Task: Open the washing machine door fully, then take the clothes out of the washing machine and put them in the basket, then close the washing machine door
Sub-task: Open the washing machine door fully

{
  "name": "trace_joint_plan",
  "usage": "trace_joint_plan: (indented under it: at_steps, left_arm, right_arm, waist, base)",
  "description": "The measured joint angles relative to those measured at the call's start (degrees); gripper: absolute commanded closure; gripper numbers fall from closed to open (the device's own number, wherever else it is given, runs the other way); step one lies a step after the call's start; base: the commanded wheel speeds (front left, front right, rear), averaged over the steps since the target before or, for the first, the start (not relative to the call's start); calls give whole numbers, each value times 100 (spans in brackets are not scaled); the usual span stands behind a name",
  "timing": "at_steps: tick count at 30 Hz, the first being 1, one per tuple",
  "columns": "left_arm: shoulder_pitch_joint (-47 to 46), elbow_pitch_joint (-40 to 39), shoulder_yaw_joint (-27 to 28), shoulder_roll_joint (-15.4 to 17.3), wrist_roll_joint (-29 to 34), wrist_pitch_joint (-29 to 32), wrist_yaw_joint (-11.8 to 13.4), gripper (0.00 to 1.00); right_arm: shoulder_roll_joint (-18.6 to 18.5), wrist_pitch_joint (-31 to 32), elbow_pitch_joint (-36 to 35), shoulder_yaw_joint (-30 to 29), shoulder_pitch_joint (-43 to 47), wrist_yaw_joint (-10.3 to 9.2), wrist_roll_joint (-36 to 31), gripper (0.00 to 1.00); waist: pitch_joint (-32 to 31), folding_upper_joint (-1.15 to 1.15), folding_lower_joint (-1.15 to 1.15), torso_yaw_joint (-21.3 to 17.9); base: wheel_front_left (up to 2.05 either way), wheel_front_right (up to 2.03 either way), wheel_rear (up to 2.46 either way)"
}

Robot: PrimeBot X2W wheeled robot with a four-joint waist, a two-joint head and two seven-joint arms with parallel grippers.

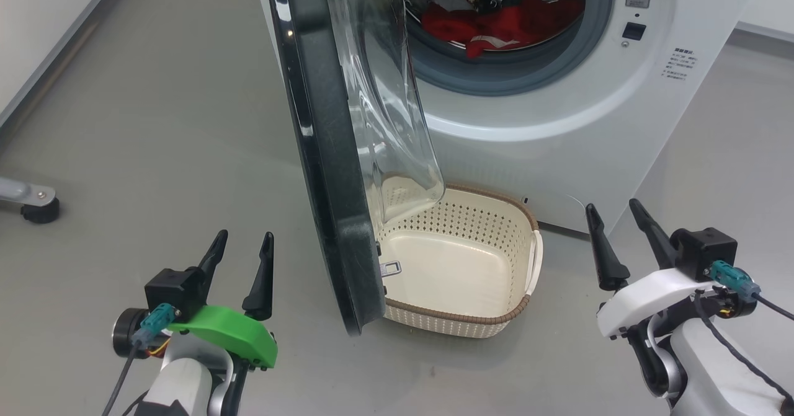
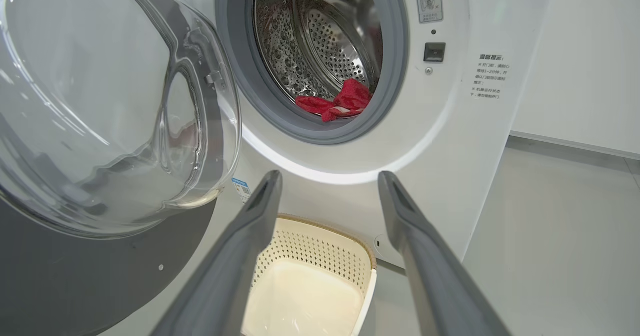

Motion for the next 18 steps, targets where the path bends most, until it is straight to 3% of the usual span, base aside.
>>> trace_joint_plan:
  at_steps: [7,18]
  left_arm:
    - [15,23,3,3,1,0,0,0]
    - [37,58,3,3,1,0,0,0]
  right_arm:
    - [201,2,-31,-247,97,-201,-194,0]
    - [224,2,-162,-459,128,-292,-798,0]
  waist:
    - [-12,0,0,-23]
    - [-11,0,0,-29]
  base:
    - [0,0,0]
    - [0,0,0]
